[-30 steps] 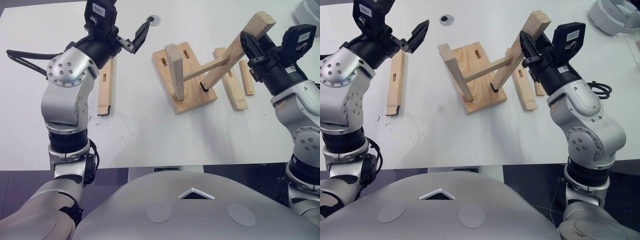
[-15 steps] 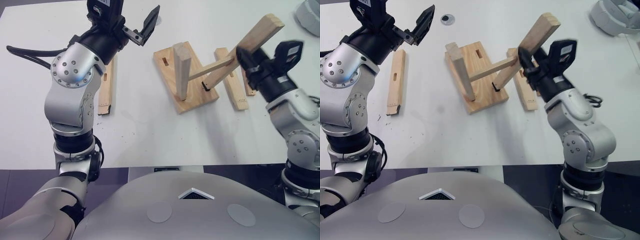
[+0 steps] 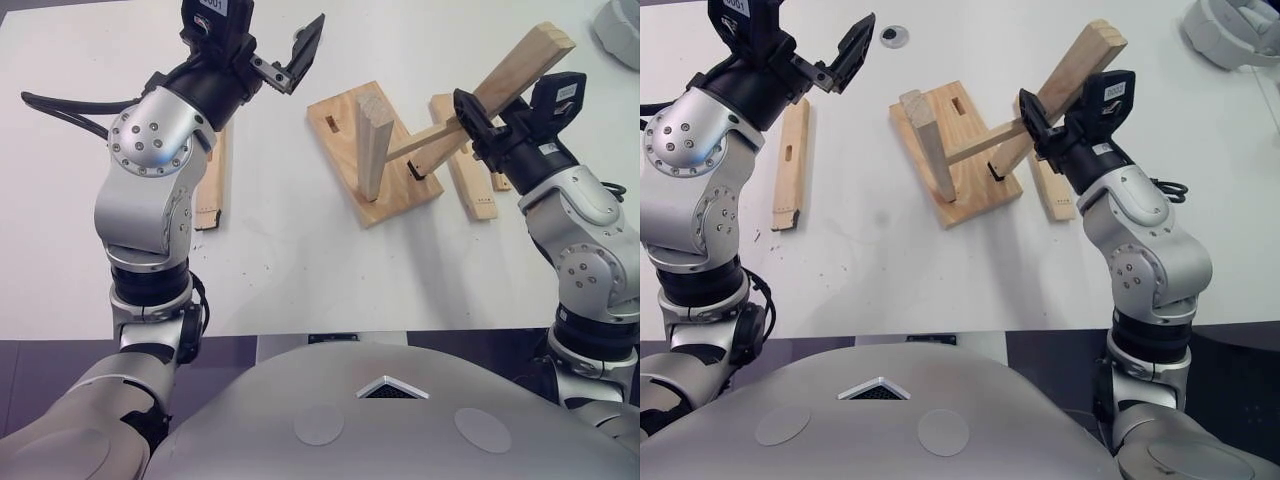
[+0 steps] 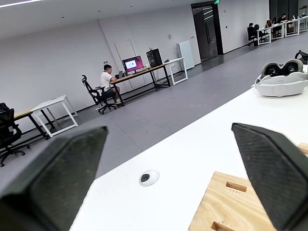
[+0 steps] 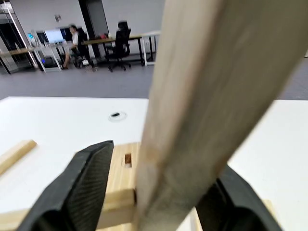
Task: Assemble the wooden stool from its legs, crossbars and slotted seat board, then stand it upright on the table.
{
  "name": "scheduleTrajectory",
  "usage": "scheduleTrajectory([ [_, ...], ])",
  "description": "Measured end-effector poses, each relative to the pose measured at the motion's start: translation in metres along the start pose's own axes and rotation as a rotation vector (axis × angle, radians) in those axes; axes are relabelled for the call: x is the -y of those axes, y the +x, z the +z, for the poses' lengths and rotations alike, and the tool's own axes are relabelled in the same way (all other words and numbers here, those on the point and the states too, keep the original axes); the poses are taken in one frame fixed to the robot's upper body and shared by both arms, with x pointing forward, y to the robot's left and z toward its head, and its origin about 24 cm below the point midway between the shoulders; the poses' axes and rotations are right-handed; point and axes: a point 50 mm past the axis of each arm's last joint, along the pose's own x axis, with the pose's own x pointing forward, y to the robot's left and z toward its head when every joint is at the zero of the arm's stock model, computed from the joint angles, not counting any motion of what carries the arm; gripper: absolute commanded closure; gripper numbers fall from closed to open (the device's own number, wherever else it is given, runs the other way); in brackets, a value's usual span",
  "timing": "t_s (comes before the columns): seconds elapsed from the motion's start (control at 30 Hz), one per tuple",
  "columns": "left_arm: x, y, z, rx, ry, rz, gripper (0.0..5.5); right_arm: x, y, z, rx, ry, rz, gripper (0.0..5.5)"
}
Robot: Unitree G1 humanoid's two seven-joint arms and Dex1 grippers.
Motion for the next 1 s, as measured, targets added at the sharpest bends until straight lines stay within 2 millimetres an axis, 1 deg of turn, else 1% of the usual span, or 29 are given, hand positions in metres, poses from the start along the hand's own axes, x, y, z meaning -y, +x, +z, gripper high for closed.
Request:
scheduleTrajectory([
  [0.13,0.000,0.000,0.000,-0.002,-0.001,0.000,0.77,0.001,-0.005,-0.006,-0.040,-0.080,0.013,2.86],
  [0.27,0.001,-0.001,-0.002,-0.007,-0.007,0.000,0.77,0.001,-0.013,-0.007,-0.040,-0.226,0.006,2.86],
  [0.3,0.001,-0.002,-0.003,-0.007,-0.010,0.000,0.77,0.001,-0.013,-0.008,-0.037,-0.241,0.004,3.04],
  [0.47,0.003,-0.001,-0.002,-0.001,-0.018,-0.002,0.77,0.000,-0.010,-0.009,-0.034,-0.220,0.000,3.68],
  [0.6,0.003,-0.001,-0.002,0.000,-0.020,-0.001,0.77,-0.004,-0.004,-0.008,-0.033,-0.196,0.026,3.69],
  [0.7,0.003,-0.001,-0.002,0.002,-0.023,0.003,0.77,-0.007,-0.004,-0.007,-0.012,-0.180,0.049,3.69],
  [0.8,0.002,-0.004,0.000,0.005,-0.023,0.035,0.77,-0.010,-0.011,-0.008,0.008,-0.170,0.100,3.69],
  [0.87,-0.002,-0.011,0.000,0.005,-0.021,0.070,0.77,-0.014,-0.016,-0.009,0.012,-0.166,0.156,3.69],
  [0.93,-0.009,-0.020,-0.001,-0.015,-0.012,0.110,0.77,-0.021,-0.026,-0.011,0.008,-0.176,0.244,3.69],
  [1.0,-0.014,-0.027,-0.004,-0.036,0.002,0.135,0.77,-0.023,-0.035,-0.012,-0.004,-0.178,0.314,3.69],
])
